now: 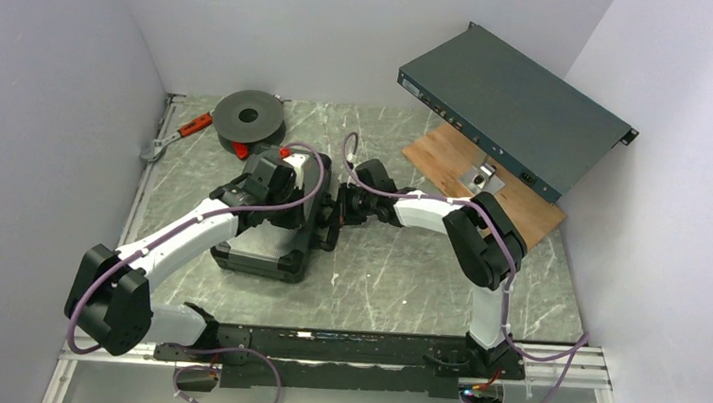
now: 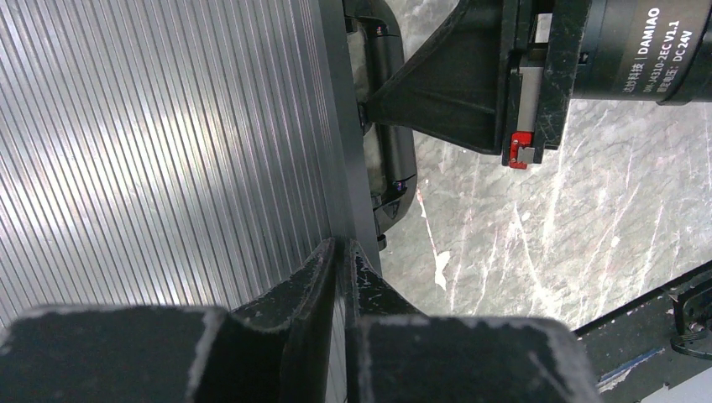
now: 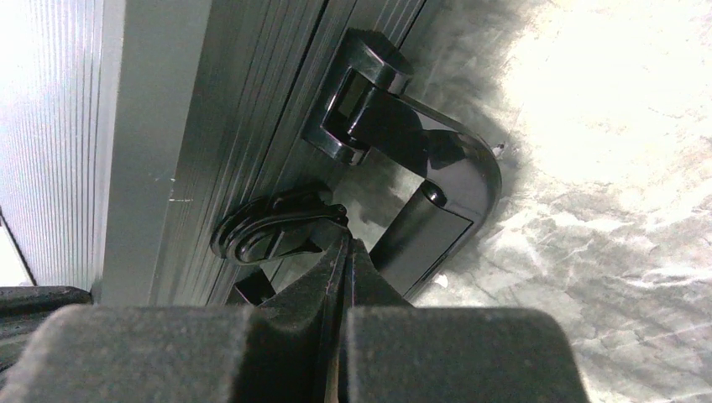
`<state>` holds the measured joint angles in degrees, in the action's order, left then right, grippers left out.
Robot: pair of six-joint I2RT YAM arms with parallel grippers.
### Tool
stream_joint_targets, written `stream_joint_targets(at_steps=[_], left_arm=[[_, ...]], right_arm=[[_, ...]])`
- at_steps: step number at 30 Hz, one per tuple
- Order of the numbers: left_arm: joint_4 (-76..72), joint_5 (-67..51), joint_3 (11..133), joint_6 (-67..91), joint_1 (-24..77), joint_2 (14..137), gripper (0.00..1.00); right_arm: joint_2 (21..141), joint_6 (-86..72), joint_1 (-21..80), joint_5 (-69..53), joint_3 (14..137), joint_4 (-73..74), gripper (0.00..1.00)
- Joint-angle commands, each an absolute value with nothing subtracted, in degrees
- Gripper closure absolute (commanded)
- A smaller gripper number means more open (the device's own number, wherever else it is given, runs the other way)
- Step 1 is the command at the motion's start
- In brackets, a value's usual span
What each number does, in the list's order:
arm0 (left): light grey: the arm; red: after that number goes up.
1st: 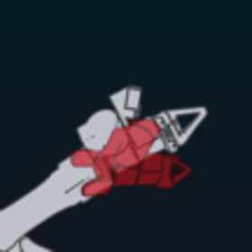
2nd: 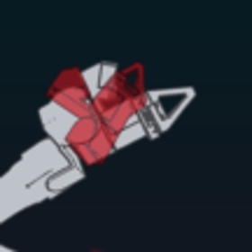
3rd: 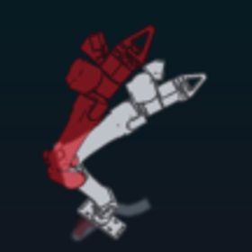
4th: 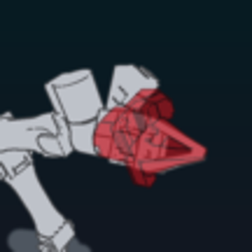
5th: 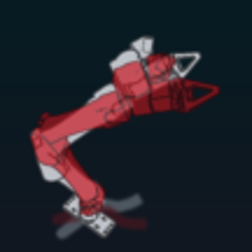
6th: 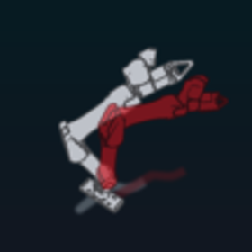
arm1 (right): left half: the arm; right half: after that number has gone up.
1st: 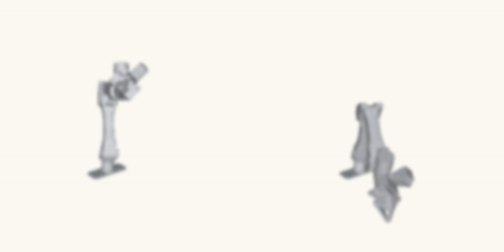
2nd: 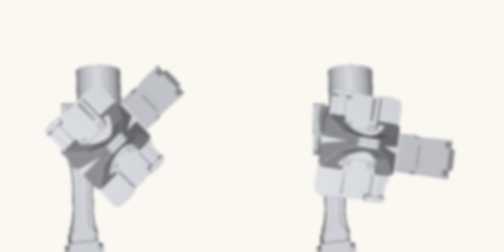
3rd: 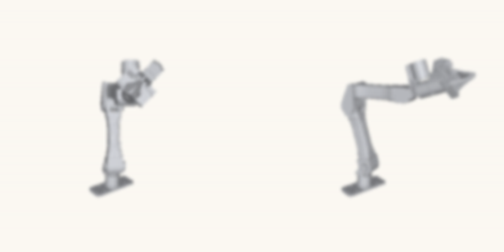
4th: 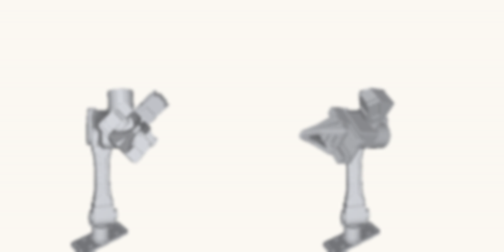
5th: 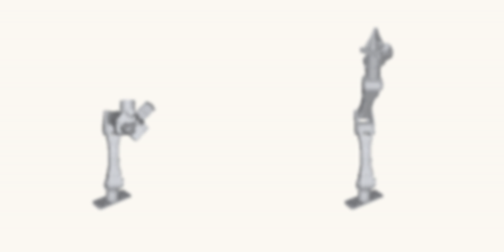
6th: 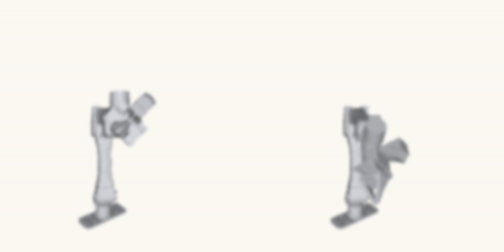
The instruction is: Pack up texas hold em set
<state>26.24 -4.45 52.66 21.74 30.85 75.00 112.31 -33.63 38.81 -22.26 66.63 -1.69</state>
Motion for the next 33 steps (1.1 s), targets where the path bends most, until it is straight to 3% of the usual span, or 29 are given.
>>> stream_joint_targets(at_steps=[1, 16, 33], left_arm=[[26.5, -5.0, 51.2, 21.7, 31.6, 77.1, 0.86], [26.9, -4.7, 51.5, 21.8, 31.7, 77.1, 0.87], [28.2, -3.5, 52.1, 21.6, 31.9, 75.5, 0.87]], right_arm=[[112.7, -33.6, 38.8, -23.4, 64.5, -4.5, 1.0], [115.8, -33.4, 39.6, -22.6, 65.7, -4.8, 1.0], [115.1, -28.9, 43.6, -4.3, 70.9, 8.8, 1.0]])
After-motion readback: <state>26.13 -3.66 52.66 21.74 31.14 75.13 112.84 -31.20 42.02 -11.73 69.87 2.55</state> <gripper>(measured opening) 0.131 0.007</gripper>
